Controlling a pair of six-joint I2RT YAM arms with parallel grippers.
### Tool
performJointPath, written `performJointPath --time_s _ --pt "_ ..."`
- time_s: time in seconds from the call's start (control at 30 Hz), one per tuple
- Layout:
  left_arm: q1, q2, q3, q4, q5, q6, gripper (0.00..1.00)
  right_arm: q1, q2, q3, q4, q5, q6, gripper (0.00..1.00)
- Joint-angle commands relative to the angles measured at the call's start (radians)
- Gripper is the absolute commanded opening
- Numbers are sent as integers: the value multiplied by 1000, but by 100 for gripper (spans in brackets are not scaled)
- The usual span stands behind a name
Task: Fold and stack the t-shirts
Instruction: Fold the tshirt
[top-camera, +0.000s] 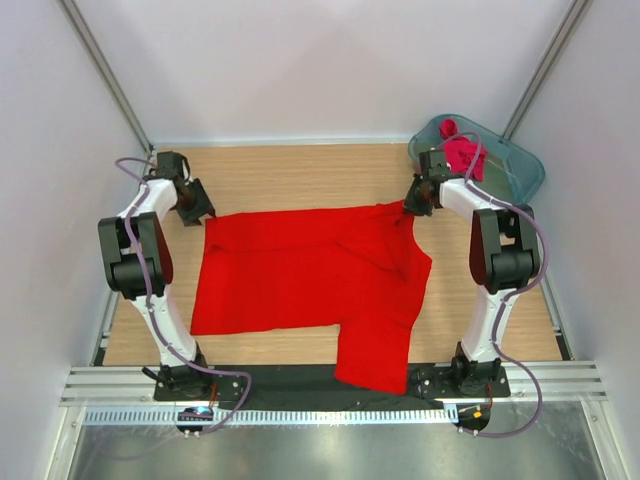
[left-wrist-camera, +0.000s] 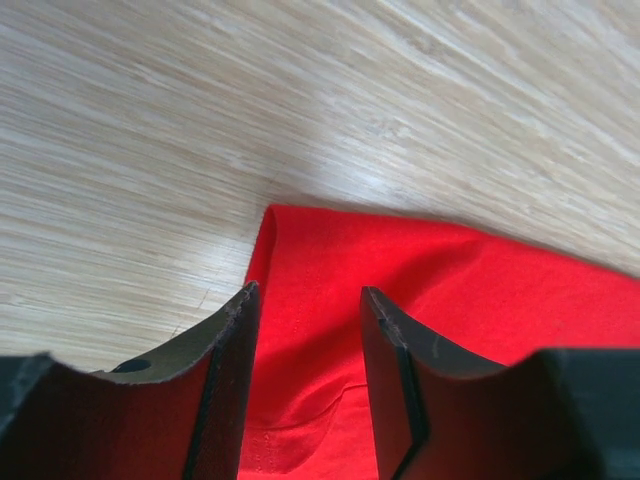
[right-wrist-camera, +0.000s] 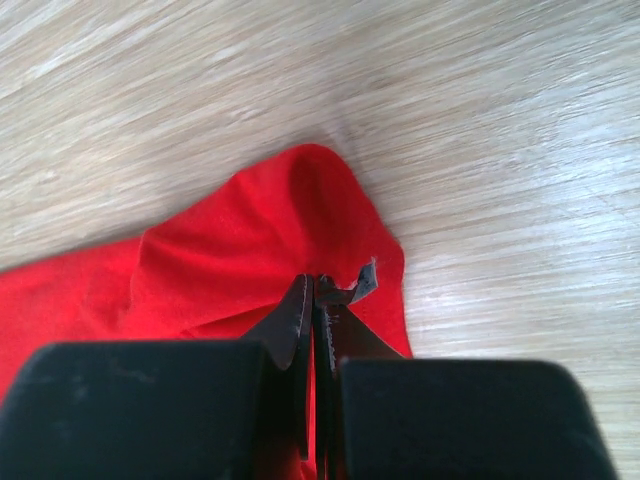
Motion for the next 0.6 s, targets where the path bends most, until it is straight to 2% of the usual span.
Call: performJointPath --time_s 0.0,0.13,0.3,0.57 --pt "6 20 56 -19 36 11 51 -8 -22 -4 56 50 15 1" --pt "5 46 77 -62 28 33 51 -10 13 44 50 35 -19 1" --pt "6 70 70 -40 -3 59 43 -11 29 61 57 -28 -19 1" --pt "6 119 105 -25 23 70 42 -11 49 96 36 -46 -28 1"
